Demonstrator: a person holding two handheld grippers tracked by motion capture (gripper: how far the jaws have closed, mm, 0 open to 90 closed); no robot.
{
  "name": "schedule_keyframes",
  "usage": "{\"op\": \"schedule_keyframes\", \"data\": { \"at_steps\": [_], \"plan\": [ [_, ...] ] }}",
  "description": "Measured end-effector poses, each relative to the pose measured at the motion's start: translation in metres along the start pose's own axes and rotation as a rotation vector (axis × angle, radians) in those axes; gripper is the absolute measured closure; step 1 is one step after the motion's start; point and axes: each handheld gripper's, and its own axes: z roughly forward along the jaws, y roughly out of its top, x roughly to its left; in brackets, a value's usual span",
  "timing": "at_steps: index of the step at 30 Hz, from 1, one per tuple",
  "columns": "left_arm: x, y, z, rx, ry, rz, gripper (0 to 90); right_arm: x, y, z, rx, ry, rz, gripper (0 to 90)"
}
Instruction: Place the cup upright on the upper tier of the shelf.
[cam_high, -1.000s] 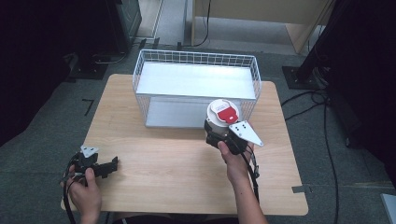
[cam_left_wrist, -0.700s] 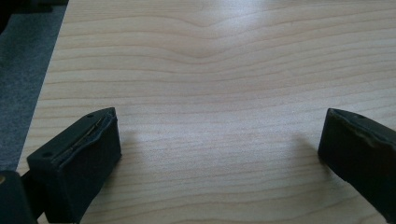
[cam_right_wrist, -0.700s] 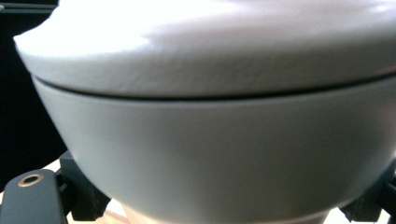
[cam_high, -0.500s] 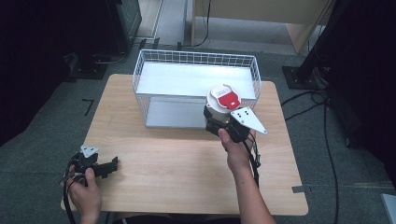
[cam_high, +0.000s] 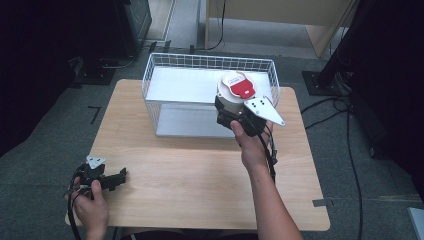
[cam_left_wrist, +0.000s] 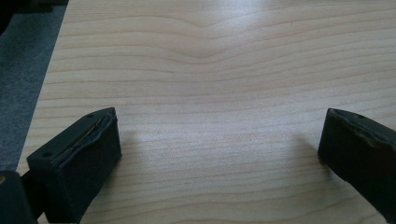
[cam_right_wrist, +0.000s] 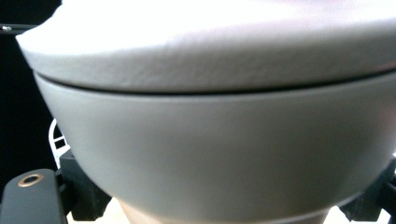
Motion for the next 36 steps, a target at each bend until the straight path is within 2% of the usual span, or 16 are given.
{"op": "schedule_keyframes", "data": {
  "at_steps": [11,21,24,30,34,36],
  "plan": [
    [0.0,0.0,0.0,0.0,0.0,0.0,0.0,0.002,0.018,0.02,-0.004,-0.007,-0.015,11.0],
    [0.0,0.0,0.0,-0.001,0.001,0.0,0.0,0.0,0.029,0.05,0.013,-0.012,-0.03,11.0],
    [0.0,0.0,0.0,-0.001,0.0,-0.001,0.0,-0.003,0.03,0.063,0.021,-0.014,-0.021,11.0],
    [0.0,0.0,0.0,-0.002,0.0,-0.002,0.0,-0.006,0.031,0.079,0.034,-0.025,-0.014,11.0],
    [0.0,0.0,0.0,-0.002,0.0,-0.002,0.0,-0.014,0.034,0.09,0.026,-0.032,0.015,11.0],
    [0.0,0.0,0.0,-0.001,0.001,-0.002,0.0,-0.017,0.035,0.095,0.037,-0.047,0.01,11.0]
  ]
}}
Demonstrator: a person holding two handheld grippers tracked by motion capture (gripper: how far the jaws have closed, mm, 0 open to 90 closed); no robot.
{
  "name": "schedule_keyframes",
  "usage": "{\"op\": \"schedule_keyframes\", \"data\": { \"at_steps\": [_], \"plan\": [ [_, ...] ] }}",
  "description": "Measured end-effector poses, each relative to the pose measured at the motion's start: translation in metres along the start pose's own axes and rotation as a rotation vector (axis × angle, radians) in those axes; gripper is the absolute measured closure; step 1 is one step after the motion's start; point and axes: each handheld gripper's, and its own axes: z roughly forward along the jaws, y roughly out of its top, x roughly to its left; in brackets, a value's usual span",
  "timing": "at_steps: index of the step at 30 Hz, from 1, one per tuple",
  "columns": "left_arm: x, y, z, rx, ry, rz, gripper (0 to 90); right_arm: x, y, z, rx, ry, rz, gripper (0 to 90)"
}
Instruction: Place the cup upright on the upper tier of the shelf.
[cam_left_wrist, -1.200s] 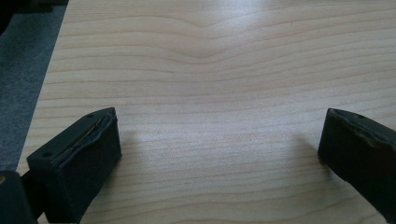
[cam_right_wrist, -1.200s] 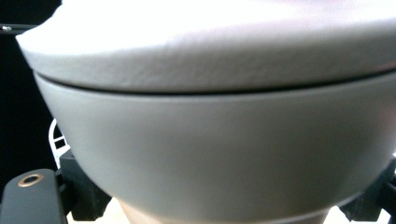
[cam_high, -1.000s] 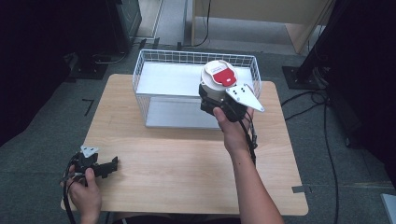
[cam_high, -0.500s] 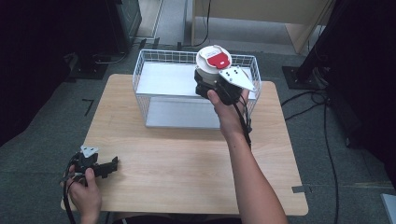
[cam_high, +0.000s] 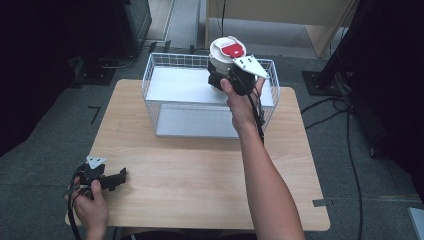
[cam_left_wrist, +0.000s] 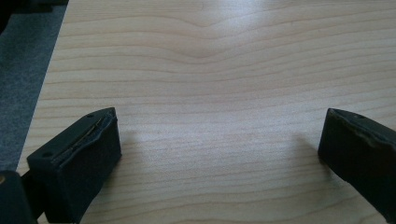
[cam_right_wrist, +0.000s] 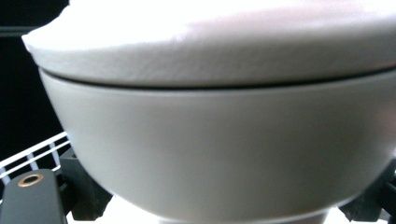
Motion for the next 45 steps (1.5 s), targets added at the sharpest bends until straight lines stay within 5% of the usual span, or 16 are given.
{"op": "schedule_keyframes", "data": {
  "at_steps": [16,27,34,41,45],
  "plan": [
    [0.0,0.0,0.0,-0.001,-0.001,-0.002,0.0,-0.003,-0.01,0.033,0.073,-0.054,-0.029,10.8],
    [0.0,0.0,0.0,0.0,-0.001,-0.001,0.0,-0.004,-0.012,0.031,0.07,-0.036,-0.034,10.3],
    [0.0,0.0,0.0,0.0,0.0,0.001,0.0,-0.002,-0.008,0.025,0.093,0.012,-0.044,0.0],
    [0.0,0.0,0.0,0.0,0.0,0.002,0.0,-0.004,-0.008,0.02,0.112,0.01,-0.049,2.0],
    [0.0,0.0,0.0,0.0,0.0,0.001,0.0,-0.002,-0.009,0.016,0.117,-0.037,-0.067,7.3]
  ]
}}
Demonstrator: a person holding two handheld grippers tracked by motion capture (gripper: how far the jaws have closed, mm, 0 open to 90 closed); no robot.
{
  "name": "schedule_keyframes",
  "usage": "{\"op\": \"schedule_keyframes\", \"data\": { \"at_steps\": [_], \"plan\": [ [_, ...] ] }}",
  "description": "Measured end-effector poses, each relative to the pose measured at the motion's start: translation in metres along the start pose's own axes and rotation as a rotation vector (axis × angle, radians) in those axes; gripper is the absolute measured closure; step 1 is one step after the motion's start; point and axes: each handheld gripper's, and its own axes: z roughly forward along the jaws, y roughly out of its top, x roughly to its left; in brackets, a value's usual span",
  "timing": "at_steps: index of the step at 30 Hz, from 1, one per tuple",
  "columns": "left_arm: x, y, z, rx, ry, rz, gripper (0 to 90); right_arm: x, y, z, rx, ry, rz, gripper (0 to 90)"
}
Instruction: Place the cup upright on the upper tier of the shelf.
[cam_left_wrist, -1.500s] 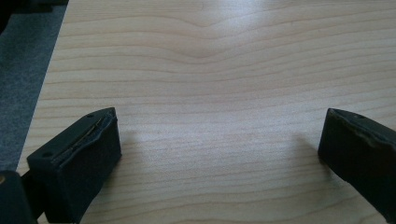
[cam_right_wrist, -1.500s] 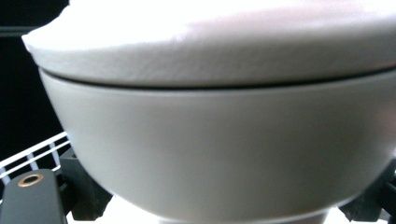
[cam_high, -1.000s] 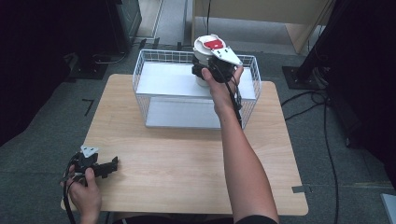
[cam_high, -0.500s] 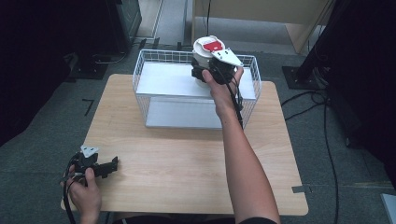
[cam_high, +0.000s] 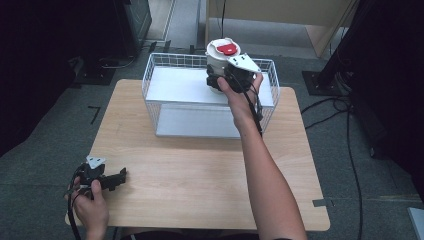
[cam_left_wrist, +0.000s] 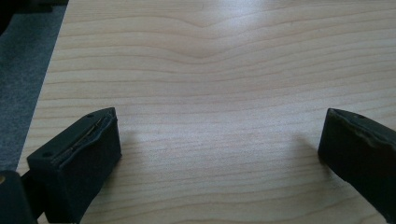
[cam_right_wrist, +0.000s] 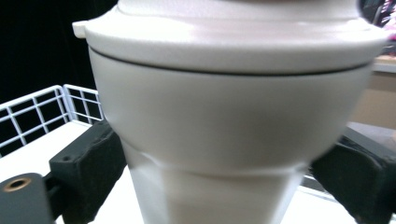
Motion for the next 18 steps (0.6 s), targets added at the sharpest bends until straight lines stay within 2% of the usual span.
{"op": "schedule_keyframes", "data": {
  "at_steps": [9,18],
  "plan": [
    [0.0,0.0,0.0,0.0,-0.001,-0.001,0.0,-0.004,-0.007,-0.017,-0.006,0.03,0.018,2.1],
    [0.0,0.0,0.0,0.0,-0.001,-0.001,0.0,-0.016,-0.016,-0.046,-0.007,0.04,-0.009,2.1]
  ]
}}
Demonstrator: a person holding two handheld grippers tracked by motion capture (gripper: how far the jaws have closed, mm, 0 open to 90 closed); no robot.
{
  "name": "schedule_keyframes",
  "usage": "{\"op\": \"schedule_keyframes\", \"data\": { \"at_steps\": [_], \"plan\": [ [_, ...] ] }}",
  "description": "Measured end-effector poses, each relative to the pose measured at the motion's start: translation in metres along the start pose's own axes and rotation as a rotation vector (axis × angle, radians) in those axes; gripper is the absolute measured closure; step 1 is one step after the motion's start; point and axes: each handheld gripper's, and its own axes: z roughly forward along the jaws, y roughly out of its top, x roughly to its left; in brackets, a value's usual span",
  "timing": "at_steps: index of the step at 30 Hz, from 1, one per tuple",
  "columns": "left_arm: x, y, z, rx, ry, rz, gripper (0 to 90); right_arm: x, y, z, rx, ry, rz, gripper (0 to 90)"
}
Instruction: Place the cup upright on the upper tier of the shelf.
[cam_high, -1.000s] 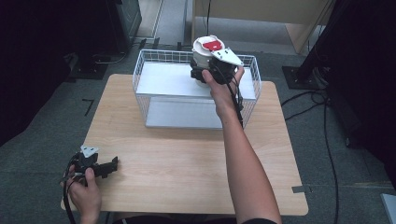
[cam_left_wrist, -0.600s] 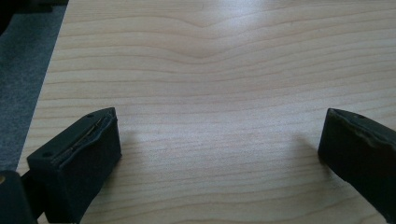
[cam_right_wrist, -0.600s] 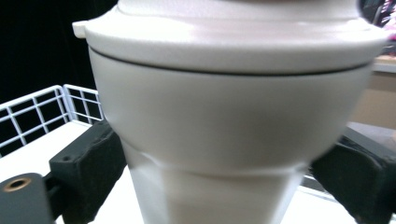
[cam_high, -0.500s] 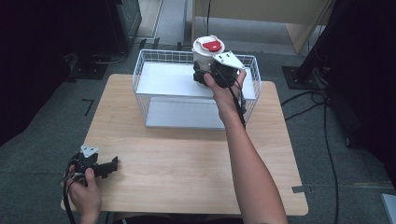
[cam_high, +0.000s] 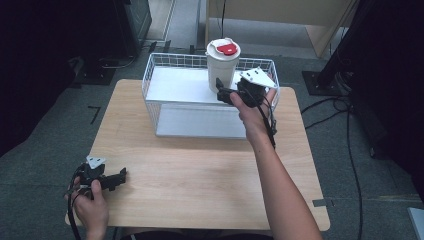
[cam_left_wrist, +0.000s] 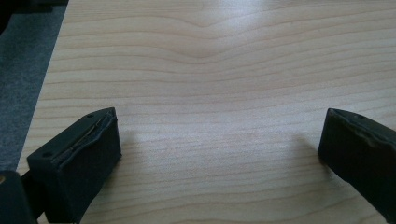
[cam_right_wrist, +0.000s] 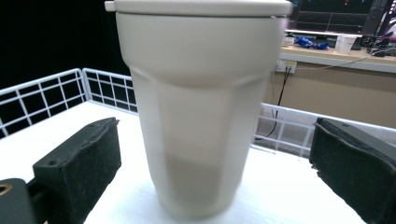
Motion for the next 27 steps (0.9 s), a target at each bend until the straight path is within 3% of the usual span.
{"op": "schedule_keyframes", "data": {
  "at_steps": [14,20,27],
  "plan": [
    [0.0,0.0,0.0,0.001,0.0,0.001,0.0,-0.02,-0.026,-0.043,0.006,0.001,-0.025,2.1],
    [0.0,0.0,0.0,0.003,0.0,0.001,0.0,-0.024,-0.043,-0.059,0.006,-0.036,-0.059,2.1],
    [0.0,0.0,0.0,0.002,0.0,0.002,0.0,-0.033,-0.066,-0.078,0.013,-0.049,-0.049,2.1]
  ]
}}
